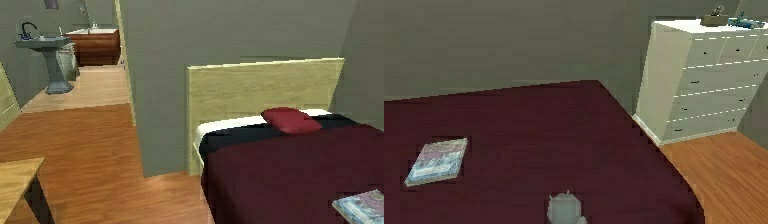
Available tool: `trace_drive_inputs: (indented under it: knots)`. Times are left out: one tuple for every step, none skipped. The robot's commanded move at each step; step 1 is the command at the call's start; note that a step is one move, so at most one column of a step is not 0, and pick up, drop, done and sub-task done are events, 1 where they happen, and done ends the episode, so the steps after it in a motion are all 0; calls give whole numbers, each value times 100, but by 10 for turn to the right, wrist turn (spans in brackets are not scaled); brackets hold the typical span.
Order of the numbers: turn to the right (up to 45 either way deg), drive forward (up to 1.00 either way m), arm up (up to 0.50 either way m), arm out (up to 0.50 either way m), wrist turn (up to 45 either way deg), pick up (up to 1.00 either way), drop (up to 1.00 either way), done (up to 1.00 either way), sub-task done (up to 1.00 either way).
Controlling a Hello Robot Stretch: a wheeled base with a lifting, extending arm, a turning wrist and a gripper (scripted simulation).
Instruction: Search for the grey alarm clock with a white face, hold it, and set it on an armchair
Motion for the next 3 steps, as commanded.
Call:
trace_drive_inputs:
  knots:
    - [0,0,26,0,0,0,0,0,0]
    - [0,0,0,8,0,0,0,0,0]
    - [0,0,0,0,450,0,0,0,0]
